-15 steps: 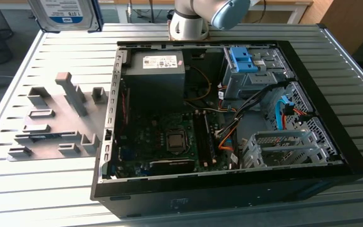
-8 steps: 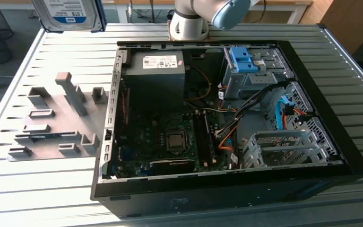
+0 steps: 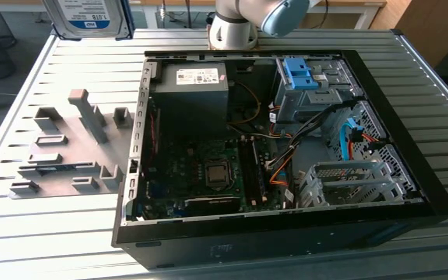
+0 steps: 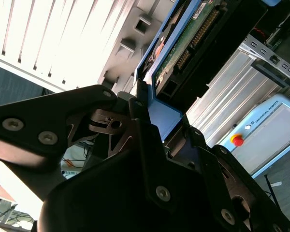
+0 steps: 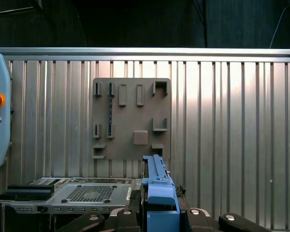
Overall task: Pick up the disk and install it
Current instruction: 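Pick up the disk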
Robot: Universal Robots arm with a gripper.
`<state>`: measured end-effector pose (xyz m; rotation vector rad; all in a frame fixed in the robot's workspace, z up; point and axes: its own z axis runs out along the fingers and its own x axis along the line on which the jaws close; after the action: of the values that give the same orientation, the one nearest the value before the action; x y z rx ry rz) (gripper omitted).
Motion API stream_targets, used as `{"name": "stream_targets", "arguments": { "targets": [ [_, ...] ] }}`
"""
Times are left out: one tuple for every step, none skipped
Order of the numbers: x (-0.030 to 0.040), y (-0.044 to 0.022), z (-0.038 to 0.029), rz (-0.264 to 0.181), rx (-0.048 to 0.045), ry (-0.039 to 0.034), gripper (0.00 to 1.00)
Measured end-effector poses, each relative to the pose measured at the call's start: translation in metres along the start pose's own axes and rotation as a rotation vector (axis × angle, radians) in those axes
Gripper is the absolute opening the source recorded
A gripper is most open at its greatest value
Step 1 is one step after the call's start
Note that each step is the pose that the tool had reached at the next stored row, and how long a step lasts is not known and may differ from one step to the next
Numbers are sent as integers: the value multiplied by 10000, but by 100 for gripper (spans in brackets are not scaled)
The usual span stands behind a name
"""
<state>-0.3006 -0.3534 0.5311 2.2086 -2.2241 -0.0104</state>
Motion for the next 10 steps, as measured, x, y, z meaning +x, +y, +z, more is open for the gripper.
{"name": "stream_targets", "arguments": {
  "targets": [
    [0, -6, 0, 0, 0, 0, 37],
    [0, -12, 0, 0, 0, 0, 37],
    [0, -18, 0, 0, 0, 0, 37],
    [0, -23, 0, 0, 0, 0, 37],
    [0, -28, 0, 0, 0, 0, 37],
    [0, -34, 0, 0, 0, 0, 37],
    [0, -39, 0, 0, 0, 0, 37],
    [-1, -45, 0, 0, 0, 0, 37],
    [0, -50, 0, 0, 0, 0, 37],
    [0, -55, -1, 0, 0, 0, 37]
  ]
}}
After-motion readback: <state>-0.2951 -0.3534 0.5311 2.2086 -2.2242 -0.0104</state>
